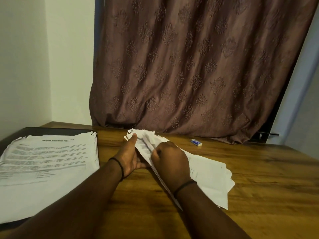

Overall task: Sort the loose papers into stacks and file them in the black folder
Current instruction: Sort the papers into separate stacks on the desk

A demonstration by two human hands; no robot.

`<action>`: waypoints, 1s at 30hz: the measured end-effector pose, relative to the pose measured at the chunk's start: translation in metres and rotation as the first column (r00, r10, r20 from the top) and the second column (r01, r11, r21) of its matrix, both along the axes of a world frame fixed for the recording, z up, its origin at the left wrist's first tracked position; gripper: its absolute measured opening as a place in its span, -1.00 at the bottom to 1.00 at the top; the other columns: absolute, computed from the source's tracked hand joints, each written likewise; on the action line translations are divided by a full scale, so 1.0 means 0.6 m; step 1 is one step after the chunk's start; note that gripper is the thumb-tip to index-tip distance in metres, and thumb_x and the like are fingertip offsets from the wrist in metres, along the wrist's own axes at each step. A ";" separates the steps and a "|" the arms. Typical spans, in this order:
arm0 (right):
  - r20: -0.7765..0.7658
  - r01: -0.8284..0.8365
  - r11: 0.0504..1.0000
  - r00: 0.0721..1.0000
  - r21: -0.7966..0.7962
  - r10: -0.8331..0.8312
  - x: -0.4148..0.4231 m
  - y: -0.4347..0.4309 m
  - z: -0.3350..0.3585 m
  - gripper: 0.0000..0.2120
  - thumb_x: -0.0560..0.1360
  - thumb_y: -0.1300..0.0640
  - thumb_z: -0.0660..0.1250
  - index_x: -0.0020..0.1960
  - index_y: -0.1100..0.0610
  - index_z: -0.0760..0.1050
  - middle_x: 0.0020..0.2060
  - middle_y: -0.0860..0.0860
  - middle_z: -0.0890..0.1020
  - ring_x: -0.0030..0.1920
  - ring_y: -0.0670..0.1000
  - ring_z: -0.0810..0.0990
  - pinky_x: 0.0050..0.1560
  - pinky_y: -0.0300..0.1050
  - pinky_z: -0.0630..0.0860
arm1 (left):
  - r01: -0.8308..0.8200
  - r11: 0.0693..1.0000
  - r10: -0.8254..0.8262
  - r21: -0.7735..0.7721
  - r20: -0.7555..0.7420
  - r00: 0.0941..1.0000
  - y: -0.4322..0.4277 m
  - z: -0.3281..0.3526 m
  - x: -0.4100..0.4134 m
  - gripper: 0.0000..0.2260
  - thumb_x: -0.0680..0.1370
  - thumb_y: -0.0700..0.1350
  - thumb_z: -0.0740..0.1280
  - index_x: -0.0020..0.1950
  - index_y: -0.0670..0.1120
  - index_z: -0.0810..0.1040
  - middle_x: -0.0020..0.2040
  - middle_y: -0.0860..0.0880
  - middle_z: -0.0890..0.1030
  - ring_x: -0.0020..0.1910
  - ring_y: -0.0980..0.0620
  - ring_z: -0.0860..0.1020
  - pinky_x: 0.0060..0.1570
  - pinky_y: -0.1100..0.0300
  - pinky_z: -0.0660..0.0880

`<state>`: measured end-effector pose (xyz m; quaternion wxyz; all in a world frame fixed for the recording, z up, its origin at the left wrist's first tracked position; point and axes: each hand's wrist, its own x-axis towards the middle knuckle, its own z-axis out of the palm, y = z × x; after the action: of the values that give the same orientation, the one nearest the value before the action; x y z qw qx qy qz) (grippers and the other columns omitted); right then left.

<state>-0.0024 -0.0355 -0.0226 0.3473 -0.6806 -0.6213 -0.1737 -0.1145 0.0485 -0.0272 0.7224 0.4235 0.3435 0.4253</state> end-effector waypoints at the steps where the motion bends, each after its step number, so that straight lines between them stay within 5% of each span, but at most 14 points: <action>1: -0.081 0.029 0.999 0.996 0.034 -0.026 0.006 0.001 0.002 -0.80 0.58 0.02 0.26 -0.03 0.09 0.62 -0.11 0.00 0.62 -0.20 -0.08 0.48 -0.11 -0.20 0.48 | -0.131 0.983 0.150 0.130 -0.147 0.978 0.002 0.000 0.002 -0.63 0.65 0.15 0.13 0.18 -0.08 0.54 0.12 -0.18 0.63 0.10 -0.18 0.59 0.08 -0.11 0.53; 3: -0.278 0.085 0.992 0.959 0.092 -0.056 0.022 0.003 0.003 -0.84 0.54 0.05 0.31 -0.09 0.08 0.63 -0.13 0.00 0.64 -0.19 -0.07 0.52 -0.09 -0.22 0.50 | -0.320 0.793 0.572 0.518 -0.455 0.683 0.013 -0.004 0.002 -0.65 0.62 0.06 0.24 0.24 -0.18 0.50 0.18 -0.20 0.58 0.14 -0.21 0.55 0.14 -0.05 0.48; 4: -0.353 0.106 0.988 0.934 0.109 -0.061 0.029 0.006 0.000 -0.85 0.53 0.05 0.32 -0.12 0.08 0.63 -0.13 0.00 0.65 -0.18 -0.07 0.54 -0.11 -0.24 0.49 | -0.319 0.665 0.720 0.676 -0.465 0.515 0.008 0.002 0.002 -0.67 0.61 0.03 0.26 0.18 -0.22 0.51 0.12 -0.22 0.58 0.11 -0.21 0.55 0.10 -0.02 0.46; 5: -0.405 0.120 0.985 0.912 0.125 -0.060 0.033 0.007 -0.001 -0.85 0.52 0.05 0.33 -0.13 0.08 0.64 -0.13 0.00 0.67 -0.17 -0.06 0.56 -0.13 -0.25 0.48 | -0.295 0.557 0.796 0.776 -0.397 0.457 0.004 0.008 0.000 -0.69 0.61 0.04 0.26 0.03 -0.22 0.56 -0.01 -0.21 0.59 0.03 -0.18 0.56 0.03 0.01 0.46; 7: -0.470 0.103 0.984 0.882 0.147 -0.023 0.039 0.015 -0.006 -0.81 0.54 0.05 0.32 -0.14 0.10 0.65 -0.16 0.01 0.67 -0.18 -0.06 0.58 -0.15 -0.23 0.49 | -0.217 0.533 0.766 0.818 -0.358 0.534 0.002 0.011 0.009 -0.56 0.62 0.11 0.20 -0.22 -0.21 0.58 -0.23 -0.14 0.61 -0.17 -0.12 0.57 -0.09 0.04 0.48; 11: -0.473 0.012 0.989 0.879 0.145 0.059 0.029 0.018 -0.008 -0.65 0.64 0.09 0.21 -0.26 0.18 0.56 -0.35 0.06 0.57 -0.32 -0.04 0.47 -0.28 -0.19 0.29 | -0.091 0.852 0.324 0.515 -0.384 0.864 -0.028 0.022 0.043 -0.40 0.54 0.34 0.16 -0.21 -0.18 0.62 -0.32 -0.14 0.66 -0.38 -0.11 0.58 -0.33 0.08 0.50; 13: -0.476 -0.020 0.988 0.874 0.156 0.093 0.027 0.015 -0.006 -0.69 0.63 0.16 0.20 -0.17 0.22 0.63 -0.26 0.12 0.64 -0.23 0.02 0.55 -0.17 -0.15 0.40 | -0.066 0.888 0.264 0.456 -0.385 0.884 -0.036 0.022 0.051 -0.45 0.53 0.30 0.25 -0.22 -0.20 0.57 -0.35 -0.16 0.64 -0.45 -0.10 0.57 -0.44 0.15 0.47; 16: -0.434 -0.003 0.992 0.899 0.128 0.059 0.029 0.009 -0.001 -0.74 0.58 0.24 0.24 0.19 0.22 0.62 0.11 0.12 0.67 0.09 0.08 0.62 0.16 -0.18 0.47 | -0.098 0.907 0.294 0.409 -0.451 0.842 -0.032 0.015 0.050 -0.75 0.59 -0.02 0.29 -0.09 -0.21 0.56 -0.28 -0.20 0.68 -0.41 -0.14 0.65 -0.37 0.04 0.62; 18: -0.212 0.064 0.980 0.977 0.189 -0.023 0.036 0.000 0.005 -0.75 0.51 0.28 0.35 0.18 0.22 0.62 0.01 0.15 0.69 -0.05 0.12 0.67 0.02 -0.09 0.57 | -0.184 0.897 0.366 0.402 -0.442 0.819 -0.022 0.008 0.049 -0.86 0.58 -0.20 0.24 -0.07 -0.19 0.58 -0.16 -0.20 0.70 -0.33 -0.16 0.67 -0.26 -0.03 0.65; 21: 0.111 0.124 0.944 0.980 0.304 -0.165 0.045 -0.001 0.007 -0.80 0.33 0.21 0.57 -0.07 0.21 0.67 -0.27 0.13 0.69 -0.33 0.10 0.65 -0.30 -0.06 0.59 | -0.340 0.759 0.591 0.556 -0.367 0.719 -0.012 0.018 0.039 -0.85 0.56 -0.20 0.30 -0.06 -0.19 0.66 -0.01 -0.17 0.69 -0.15 -0.10 0.64 -0.18 0.10 0.57; 26: 0.247 0.097 0.969 0.957 0.226 -0.153 0.029 0.003 0.007 -0.71 0.22 0.22 0.63 -0.08 0.19 0.69 -0.24 0.11 0.72 -0.27 0.10 0.67 -0.22 -0.01 0.63 | -0.571 0.456 0.856 0.683 -0.160 0.492 -0.030 0.095 -0.011 -0.75 0.61 -0.11 0.29 0.12 -0.27 0.61 0.07 -0.26 0.64 0.04 -0.26 0.59 -0.04 0.11 0.46; 28: 0.303 0.061 0.993 0.949 0.103 -0.090 0.010 -0.002 0.003 -0.82 0.31 0.14 0.57 -0.11 0.12 0.69 -0.25 0.05 0.72 -0.26 0.04 0.67 -0.19 -0.05 0.63 | -0.596 0.304 0.908 0.743 -0.036 0.418 -0.044 0.138 -0.051 -0.72 0.63 -0.06 0.25 0.16 -0.24 0.58 0.09 -0.26 0.63 0.07 -0.26 0.58 0.03 0.04 0.49; 30: 0.353 0.067 0.997 0.934 -0.032 -0.052 -0.004 0.001 -0.003 -0.79 0.55 -0.04 0.31 0.07 0.03 0.65 -0.06 0.01 0.71 -0.08 0.05 0.64 -0.02 -0.02 0.55 | -0.602 0.160 0.918 0.782 0.107 0.382 -0.059 0.181 -0.095 -0.72 0.64 -0.03 0.22 0.15 -0.21 0.56 0.08 -0.18 0.64 0.01 -0.14 0.60 -0.04 0.12 0.52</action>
<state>-0.0049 -0.0347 -0.0245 0.2101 -0.6645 -0.6561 -0.2895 -0.1718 0.0132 0.0817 0.0755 0.5010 0.4515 0.7344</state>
